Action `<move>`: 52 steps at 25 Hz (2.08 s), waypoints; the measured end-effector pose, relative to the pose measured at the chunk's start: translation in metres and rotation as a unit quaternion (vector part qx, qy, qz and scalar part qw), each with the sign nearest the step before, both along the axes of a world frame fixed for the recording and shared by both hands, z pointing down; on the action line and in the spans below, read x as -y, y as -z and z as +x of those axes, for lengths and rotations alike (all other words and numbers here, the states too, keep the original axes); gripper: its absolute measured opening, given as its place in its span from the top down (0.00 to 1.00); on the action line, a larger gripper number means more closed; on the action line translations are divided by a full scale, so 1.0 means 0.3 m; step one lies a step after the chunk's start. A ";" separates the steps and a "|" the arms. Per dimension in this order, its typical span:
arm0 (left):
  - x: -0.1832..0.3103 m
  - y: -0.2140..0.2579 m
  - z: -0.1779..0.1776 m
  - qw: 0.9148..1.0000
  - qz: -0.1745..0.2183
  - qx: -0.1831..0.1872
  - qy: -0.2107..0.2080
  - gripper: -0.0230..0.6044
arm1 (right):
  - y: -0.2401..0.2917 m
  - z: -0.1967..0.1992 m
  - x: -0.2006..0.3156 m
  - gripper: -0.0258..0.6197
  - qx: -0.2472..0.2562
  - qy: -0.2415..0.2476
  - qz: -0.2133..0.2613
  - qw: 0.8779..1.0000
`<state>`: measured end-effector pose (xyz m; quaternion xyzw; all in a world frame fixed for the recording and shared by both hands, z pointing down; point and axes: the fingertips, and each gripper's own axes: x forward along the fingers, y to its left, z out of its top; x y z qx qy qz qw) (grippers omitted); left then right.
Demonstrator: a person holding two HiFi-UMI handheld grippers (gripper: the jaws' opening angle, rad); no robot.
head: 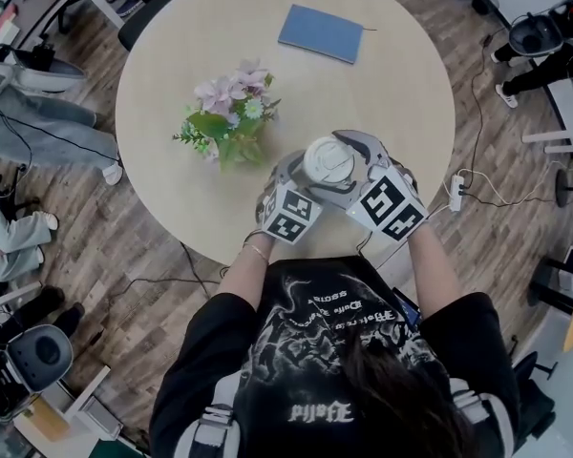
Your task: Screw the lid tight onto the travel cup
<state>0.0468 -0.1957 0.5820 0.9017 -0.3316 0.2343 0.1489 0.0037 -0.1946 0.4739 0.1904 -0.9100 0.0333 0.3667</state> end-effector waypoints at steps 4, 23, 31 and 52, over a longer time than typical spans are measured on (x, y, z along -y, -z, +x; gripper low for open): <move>-0.001 -0.001 0.000 1.000 0.001 -0.001 0.004 0.36 | 0.001 0.002 0.002 0.30 0.020 -0.019 0.000 1.000; -0.007 -0.003 0.007 1.000 0.005 0.000 -0.006 0.36 | 0.008 0.003 0.003 0.28 0.043 -0.075 0.020 0.996; -0.052 0.024 -0.071 0.998 -0.036 -0.037 0.046 0.35 | 0.145 0.074 -0.005 0.29 0.166 -0.133 0.066 0.975; -0.293 0.187 -0.239 0.973 0.010 -0.120 0.195 0.36 | -0.197 0.403 -0.256 0.34 0.120 -0.233 0.032 0.965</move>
